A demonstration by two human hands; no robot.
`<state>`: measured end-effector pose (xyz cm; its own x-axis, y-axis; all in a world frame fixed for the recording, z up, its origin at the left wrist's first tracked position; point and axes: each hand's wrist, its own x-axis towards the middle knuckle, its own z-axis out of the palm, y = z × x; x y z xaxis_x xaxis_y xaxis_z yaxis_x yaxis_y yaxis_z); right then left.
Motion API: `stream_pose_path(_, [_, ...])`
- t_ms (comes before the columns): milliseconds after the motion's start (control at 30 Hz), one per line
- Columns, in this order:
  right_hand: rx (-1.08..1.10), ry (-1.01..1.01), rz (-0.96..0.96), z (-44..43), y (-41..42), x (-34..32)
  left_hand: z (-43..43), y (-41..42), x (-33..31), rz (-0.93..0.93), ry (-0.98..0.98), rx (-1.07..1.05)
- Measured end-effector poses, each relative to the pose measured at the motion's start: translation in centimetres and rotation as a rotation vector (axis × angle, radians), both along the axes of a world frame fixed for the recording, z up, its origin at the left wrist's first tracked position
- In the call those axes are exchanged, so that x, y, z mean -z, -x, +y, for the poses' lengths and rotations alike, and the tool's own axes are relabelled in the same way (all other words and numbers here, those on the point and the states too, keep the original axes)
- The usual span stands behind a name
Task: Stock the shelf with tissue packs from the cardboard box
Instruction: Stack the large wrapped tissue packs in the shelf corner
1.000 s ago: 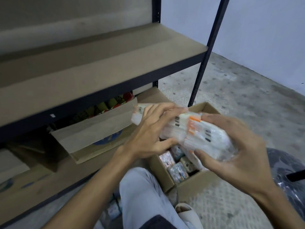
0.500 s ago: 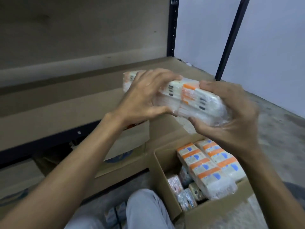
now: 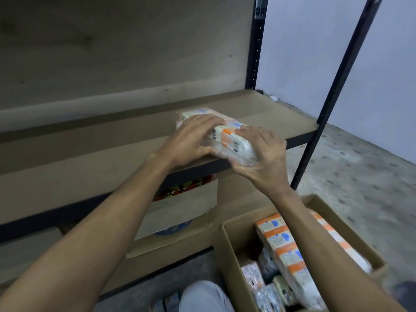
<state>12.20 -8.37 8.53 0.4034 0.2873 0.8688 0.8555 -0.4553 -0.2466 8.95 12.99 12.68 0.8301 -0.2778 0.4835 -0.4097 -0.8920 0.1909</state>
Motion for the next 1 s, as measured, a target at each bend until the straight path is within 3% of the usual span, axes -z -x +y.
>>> stream_pose_path(233, [0.083,0.177,0.181,2.4,-1.5,0.3,1.7,-1.9,1.2,0.088,-0.021,-0.119])
stream_pose_path(433, [0.154,0.184,0.318,3.7,-1.6,0.3,2.5,-2.2,1.9,0.140,0.019,-0.151])
stream_pose_path(633, [0.218,0.187,0.305,4.6,-2.0,0.4,3.1,-0.5,3.6,0.150,0.137,-0.315])
stream_pose_path(800, [0.233,0.222,0.320,5.3,-2.7,0.1,2.8,-0.3,3.9,0.334,0.223,-0.436])
stream_pose_path(1000, [0.255,0.286,0.340,5.6,-3.1,0.2,2.3,-0.6,3.8,0.425,0.204,-0.526])
